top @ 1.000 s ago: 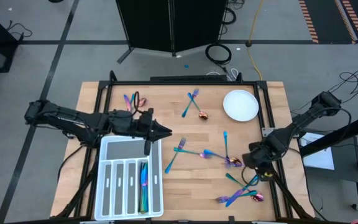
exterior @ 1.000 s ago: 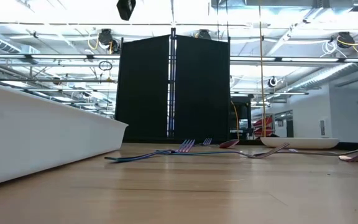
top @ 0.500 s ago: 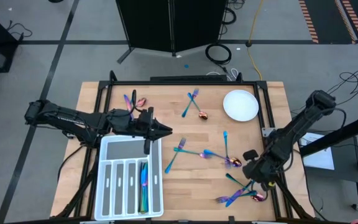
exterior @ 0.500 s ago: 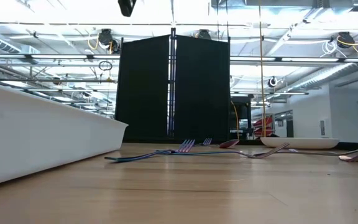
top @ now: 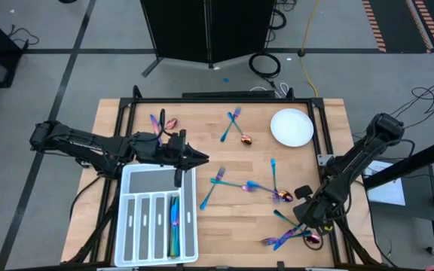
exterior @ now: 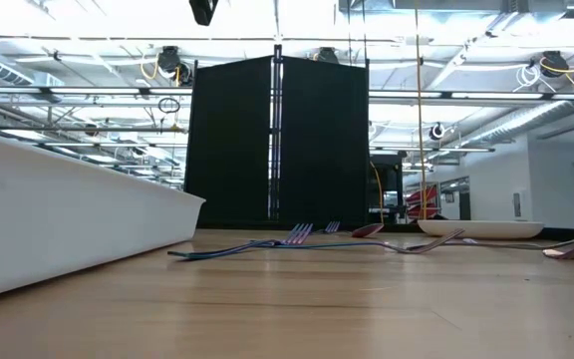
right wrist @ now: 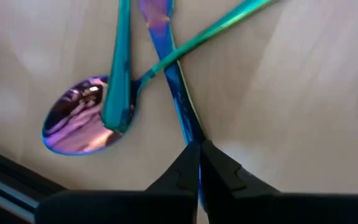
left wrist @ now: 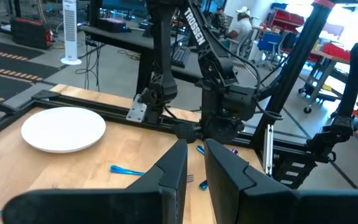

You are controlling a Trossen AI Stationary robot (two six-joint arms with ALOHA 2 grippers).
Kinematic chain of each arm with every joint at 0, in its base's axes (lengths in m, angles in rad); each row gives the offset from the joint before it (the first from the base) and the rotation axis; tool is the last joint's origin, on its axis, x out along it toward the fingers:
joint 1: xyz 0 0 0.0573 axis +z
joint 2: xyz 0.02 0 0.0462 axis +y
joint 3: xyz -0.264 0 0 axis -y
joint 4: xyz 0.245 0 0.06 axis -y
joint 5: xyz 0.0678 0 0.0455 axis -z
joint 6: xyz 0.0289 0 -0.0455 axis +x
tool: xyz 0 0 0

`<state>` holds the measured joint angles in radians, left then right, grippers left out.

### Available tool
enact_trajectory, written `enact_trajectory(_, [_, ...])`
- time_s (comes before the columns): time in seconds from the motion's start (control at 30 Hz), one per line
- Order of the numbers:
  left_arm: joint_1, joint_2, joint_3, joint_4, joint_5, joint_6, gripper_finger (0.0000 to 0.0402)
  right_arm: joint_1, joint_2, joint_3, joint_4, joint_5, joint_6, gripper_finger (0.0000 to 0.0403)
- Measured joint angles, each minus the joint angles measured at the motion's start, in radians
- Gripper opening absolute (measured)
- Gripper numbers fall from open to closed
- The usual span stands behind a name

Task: Sort silverware
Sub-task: Put the bottom iridescent knife into the cutlery tray

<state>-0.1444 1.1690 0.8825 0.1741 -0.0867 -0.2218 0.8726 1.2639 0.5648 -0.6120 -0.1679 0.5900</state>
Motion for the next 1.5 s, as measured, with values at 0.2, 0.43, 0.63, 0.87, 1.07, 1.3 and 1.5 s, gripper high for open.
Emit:
enact_trajectory(0.2, [0.000,0.000,0.000,-0.002,0.003,0.000,0.0057,0.000,0.023,0.000,0.030,-0.021,0.000,0.0000])
enact_trajectory(0.43, [0.000,0.000,0.000,-0.003,0.006,0.000,0.0057,0.001,0.052,0.000,0.030,-0.021,-0.008,0.0000])
enact_trajectory(0.63, [0.000,0.000,0.000,-0.004,0.007,-0.001,0.0057,0.006,0.086,0.006,-0.026,-0.021,-0.059,0.0000])
enact_trajectory(0.87, [0.000,0.000,0.000,-0.004,0.007,-0.002,0.0057,0.006,0.089,0.006,-0.167,0.022,-0.124,0.0000])
enact_trajectory(1.07, [0.000,0.000,0.000,-0.004,0.007,-0.002,0.0057,-0.001,0.089,0.008,-0.199,0.069,-0.202,0.0000])
enact_trajectory(1.3, [0.000,0.000,0.000,-0.003,0.007,-0.004,0.0057,-0.040,0.094,0.044,-0.166,0.186,-0.250,0.0000])
enact_trajectory(1.5, [-0.005,0.000,0.001,-0.004,0.008,-0.008,0.0057,-0.083,0.094,0.045,-0.195,0.180,-0.296,0.0000])
